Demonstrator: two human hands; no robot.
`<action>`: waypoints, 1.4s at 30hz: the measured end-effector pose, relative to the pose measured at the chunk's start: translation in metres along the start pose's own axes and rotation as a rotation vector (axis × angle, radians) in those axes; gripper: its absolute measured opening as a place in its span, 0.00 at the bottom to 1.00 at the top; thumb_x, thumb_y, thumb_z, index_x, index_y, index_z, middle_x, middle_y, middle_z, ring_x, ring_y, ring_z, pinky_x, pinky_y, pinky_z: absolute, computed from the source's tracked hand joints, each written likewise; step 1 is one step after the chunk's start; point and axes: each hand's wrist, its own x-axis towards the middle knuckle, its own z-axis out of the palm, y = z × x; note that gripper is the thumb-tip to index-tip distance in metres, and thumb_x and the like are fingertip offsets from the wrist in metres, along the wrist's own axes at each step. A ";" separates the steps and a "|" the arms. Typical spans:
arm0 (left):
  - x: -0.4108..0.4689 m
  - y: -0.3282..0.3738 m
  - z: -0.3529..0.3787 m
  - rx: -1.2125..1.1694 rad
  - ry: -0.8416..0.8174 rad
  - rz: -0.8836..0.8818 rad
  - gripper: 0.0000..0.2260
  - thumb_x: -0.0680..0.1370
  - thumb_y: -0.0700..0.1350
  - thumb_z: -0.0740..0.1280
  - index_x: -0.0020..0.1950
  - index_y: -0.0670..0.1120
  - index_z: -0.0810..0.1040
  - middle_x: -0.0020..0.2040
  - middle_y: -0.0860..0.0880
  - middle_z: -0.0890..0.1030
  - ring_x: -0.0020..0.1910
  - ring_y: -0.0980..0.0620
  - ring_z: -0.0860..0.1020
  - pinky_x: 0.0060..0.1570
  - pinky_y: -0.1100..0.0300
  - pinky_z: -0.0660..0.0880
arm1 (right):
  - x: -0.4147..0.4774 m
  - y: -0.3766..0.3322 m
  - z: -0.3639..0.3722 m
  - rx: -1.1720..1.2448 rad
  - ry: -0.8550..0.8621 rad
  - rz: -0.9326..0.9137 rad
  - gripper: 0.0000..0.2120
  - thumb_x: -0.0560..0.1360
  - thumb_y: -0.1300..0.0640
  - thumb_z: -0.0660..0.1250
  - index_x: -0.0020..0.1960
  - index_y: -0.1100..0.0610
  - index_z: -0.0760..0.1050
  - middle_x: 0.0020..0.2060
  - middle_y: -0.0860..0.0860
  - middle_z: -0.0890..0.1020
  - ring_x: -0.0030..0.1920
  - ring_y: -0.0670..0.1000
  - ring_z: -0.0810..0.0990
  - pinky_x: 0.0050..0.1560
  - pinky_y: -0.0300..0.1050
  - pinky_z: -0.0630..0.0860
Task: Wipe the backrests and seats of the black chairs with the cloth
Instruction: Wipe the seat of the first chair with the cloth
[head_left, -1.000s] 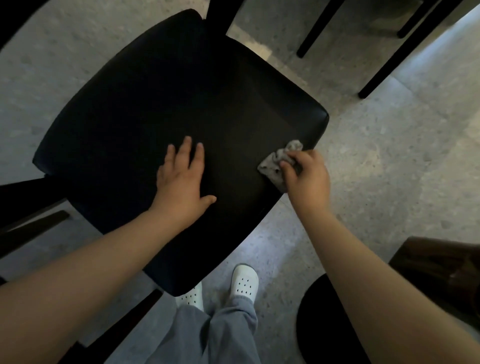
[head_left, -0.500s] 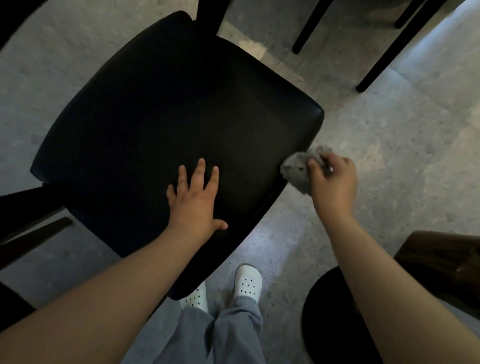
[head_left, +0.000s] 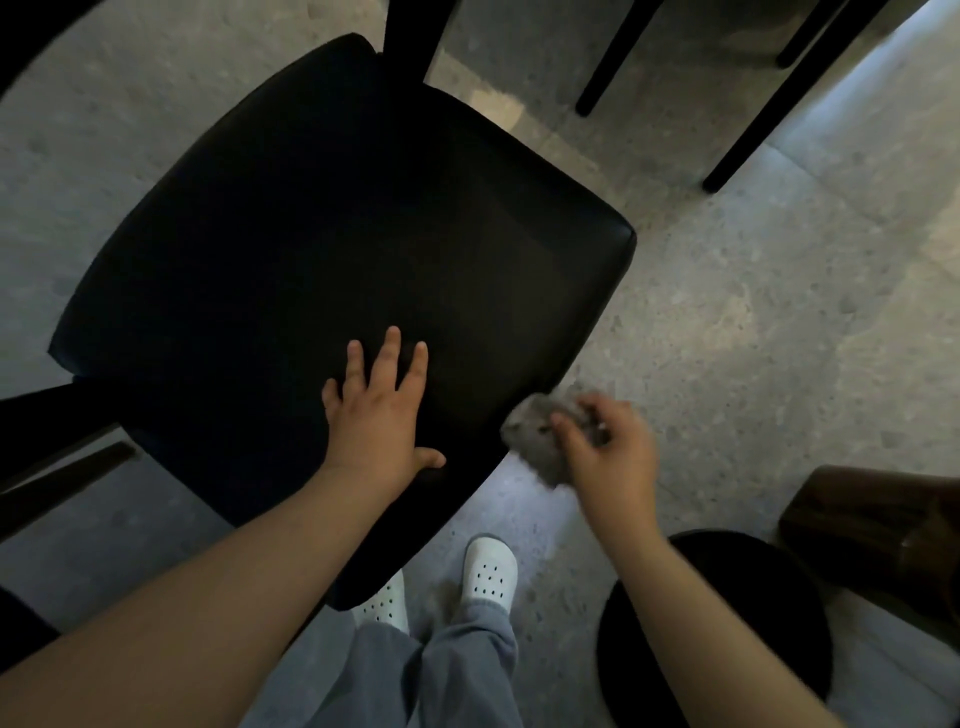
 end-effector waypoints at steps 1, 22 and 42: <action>0.000 0.000 0.000 -0.001 0.001 0.004 0.53 0.69 0.60 0.74 0.79 0.54 0.38 0.78 0.49 0.34 0.77 0.38 0.37 0.75 0.37 0.49 | 0.017 -0.003 -0.007 0.009 0.072 0.025 0.11 0.74 0.56 0.73 0.55 0.56 0.80 0.49 0.54 0.78 0.48 0.51 0.77 0.49 0.42 0.71; 0.000 0.002 -0.001 0.021 -0.011 -0.014 0.53 0.69 0.60 0.74 0.79 0.54 0.38 0.78 0.49 0.34 0.77 0.38 0.37 0.74 0.37 0.49 | -0.011 0.002 0.017 0.029 -0.096 -0.024 0.07 0.73 0.54 0.72 0.50 0.51 0.78 0.46 0.49 0.77 0.46 0.48 0.76 0.47 0.46 0.75; -0.080 -0.065 0.024 -0.090 0.013 0.116 0.46 0.73 0.60 0.71 0.80 0.50 0.45 0.80 0.50 0.45 0.78 0.47 0.44 0.77 0.47 0.49 | -0.087 0.000 0.066 0.115 0.008 0.026 0.08 0.75 0.49 0.68 0.50 0.52 0.78 0.46 0.46 0.77 0.45 0.51 0.79 0.46 0.51 0.78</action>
